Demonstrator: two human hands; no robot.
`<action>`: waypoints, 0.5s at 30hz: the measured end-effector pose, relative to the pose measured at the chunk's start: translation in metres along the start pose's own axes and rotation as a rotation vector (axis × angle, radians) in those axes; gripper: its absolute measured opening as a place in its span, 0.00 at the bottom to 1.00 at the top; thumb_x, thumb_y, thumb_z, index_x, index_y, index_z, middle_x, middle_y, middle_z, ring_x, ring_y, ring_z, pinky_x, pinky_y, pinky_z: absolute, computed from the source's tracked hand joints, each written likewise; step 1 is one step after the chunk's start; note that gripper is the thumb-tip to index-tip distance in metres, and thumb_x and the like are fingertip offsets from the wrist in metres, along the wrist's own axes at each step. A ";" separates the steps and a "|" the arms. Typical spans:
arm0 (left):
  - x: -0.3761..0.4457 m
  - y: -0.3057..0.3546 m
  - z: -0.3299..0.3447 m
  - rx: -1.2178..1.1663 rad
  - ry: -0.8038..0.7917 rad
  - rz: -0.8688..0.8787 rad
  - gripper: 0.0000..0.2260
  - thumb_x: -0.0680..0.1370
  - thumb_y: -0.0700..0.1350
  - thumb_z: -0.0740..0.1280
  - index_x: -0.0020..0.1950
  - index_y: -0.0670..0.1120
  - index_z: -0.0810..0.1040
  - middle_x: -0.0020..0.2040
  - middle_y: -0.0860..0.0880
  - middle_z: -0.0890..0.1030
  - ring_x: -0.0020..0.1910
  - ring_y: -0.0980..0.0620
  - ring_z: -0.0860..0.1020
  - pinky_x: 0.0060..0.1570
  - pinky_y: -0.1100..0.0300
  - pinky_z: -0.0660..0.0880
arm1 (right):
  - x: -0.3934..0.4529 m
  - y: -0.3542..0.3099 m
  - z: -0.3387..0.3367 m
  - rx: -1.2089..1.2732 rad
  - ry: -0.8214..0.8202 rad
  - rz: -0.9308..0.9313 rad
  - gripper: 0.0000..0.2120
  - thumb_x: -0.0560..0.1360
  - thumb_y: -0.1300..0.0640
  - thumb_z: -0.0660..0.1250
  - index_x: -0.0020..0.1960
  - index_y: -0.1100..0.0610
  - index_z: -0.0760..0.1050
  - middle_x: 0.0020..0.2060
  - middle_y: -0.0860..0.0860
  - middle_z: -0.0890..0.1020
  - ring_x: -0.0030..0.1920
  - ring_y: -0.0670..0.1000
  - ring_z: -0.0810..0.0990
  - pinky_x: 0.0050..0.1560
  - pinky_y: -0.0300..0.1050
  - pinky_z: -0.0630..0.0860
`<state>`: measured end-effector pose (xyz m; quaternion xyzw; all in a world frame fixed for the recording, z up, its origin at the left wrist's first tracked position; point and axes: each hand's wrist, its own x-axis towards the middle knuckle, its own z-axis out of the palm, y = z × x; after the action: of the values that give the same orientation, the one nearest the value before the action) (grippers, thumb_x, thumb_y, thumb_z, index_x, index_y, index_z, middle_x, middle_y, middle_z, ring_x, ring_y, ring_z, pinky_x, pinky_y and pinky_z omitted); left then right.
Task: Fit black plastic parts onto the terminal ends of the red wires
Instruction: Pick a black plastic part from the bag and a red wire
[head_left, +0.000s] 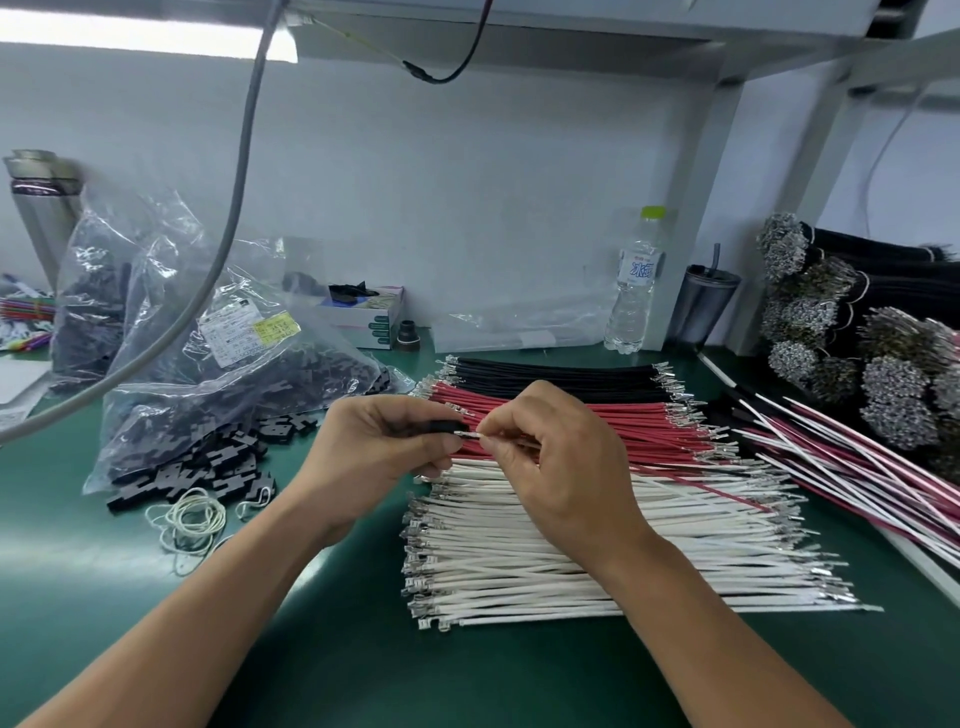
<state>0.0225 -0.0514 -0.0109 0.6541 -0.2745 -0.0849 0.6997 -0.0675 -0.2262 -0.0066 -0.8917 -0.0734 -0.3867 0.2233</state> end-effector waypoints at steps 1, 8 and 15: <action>0.000 0.001 0.000 -0.005 -0.003 -0.002 0.10 0.68 0.36 0.78 0.48 0.43 0.89 0.40 0.34 0.85 0.34 0.47 0.82 0.39 0.60 0.83 | 0.000 0.000 -0.001 0.029 0.017 0.000 0.01 0.75 0.55 0.74 0.46 0.51 0.82 0.40 0.42 0.77 0.42 0.43 0.77 0.39 0.45 0.76; -0.001 0.002 -0.001 -0.005 -0.016 -0.009 0.11 0.65 0.39 0.78 0.47 0.45 0.89 0.42 0.35 0.86 0.35 0.47 0.83 0.40 0.60 0.83 | 0.000 0.001 -0.002 0.080 0.033 -0.014 0.02 0.74 0.56 0.76 0.47 0.53 0.85 0.40 0.43 0.78 0.42 0.45 0.78 0.39 0.47 0.77; -0.003 0.002 0.003 -0.001 -0.029 -0.015 0.11 0.65 0.37 0.78 0.46 0.45 0.89 0.41 0.40 0.87 0.33 0.49 0.84 0.37 0.63 0.81 | 0.001 -0.004 0.004 0.052 0.055 0.022 0.02 0.74 0.56 0.75 0.46 0.53 0.85 0.39 0.43 0.77 0.40 0.44 0.77 0.38 0.46 0.77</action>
<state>0.0182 -0.0527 -0.0092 0.6547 -0.2795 -0.0998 0.6952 -0.0659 -0.2207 -0.0066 -0.8754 -0.0678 -0.4066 0.2527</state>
